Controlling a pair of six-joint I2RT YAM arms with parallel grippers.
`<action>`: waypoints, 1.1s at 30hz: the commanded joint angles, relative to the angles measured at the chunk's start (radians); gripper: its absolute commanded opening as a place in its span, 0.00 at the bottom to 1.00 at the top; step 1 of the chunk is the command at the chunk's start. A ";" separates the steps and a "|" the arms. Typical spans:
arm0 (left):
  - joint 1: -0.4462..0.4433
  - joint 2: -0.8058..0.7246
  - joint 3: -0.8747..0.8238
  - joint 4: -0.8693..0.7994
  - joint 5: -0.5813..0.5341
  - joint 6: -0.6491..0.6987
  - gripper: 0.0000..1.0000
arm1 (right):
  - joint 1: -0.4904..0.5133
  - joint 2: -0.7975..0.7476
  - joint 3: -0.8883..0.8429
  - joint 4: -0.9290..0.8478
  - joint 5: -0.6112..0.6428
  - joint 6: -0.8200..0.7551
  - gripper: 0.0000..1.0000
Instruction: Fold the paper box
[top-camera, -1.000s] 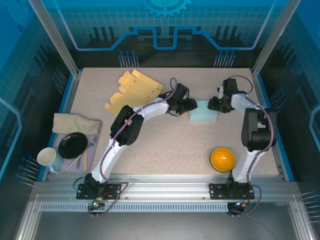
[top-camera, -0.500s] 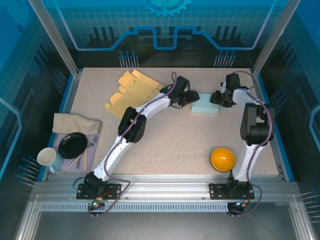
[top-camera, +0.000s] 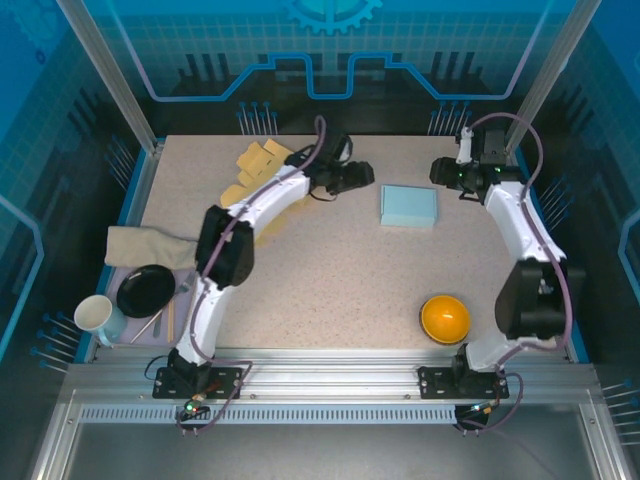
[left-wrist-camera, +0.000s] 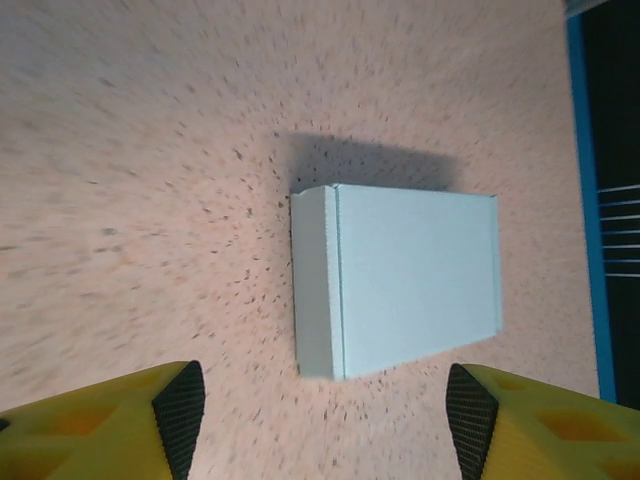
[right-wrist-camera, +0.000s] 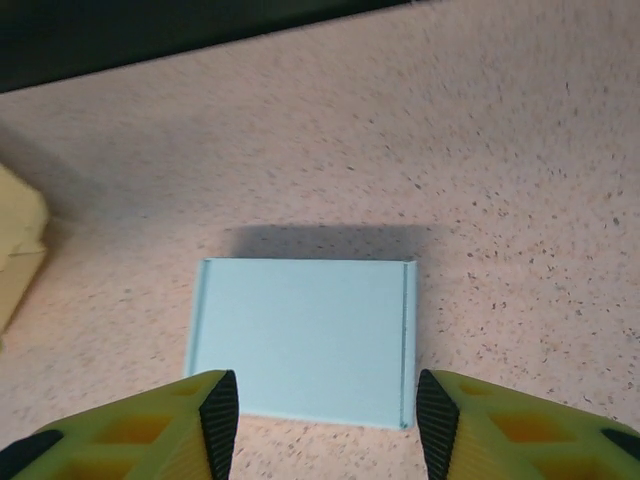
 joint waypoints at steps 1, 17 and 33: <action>0.063 -0.163 -0.150 -0.041 -0.070 0.066 0.69 | 0.102 -0.100 -0.089 -0.035 0.018 -0.052 0.53; 0.161 -0.112 -0.302 0.035 -0.133 0.504 0.67 | 0.420 -0.272 -0.277 0.010 0.087 -0.008 0.53; 0.093 0.111 0.013 -0.142 -0.354 0.574 0.01 | 0.403 -0.416 -0.291 -0.097 0.131 -0.067 0.53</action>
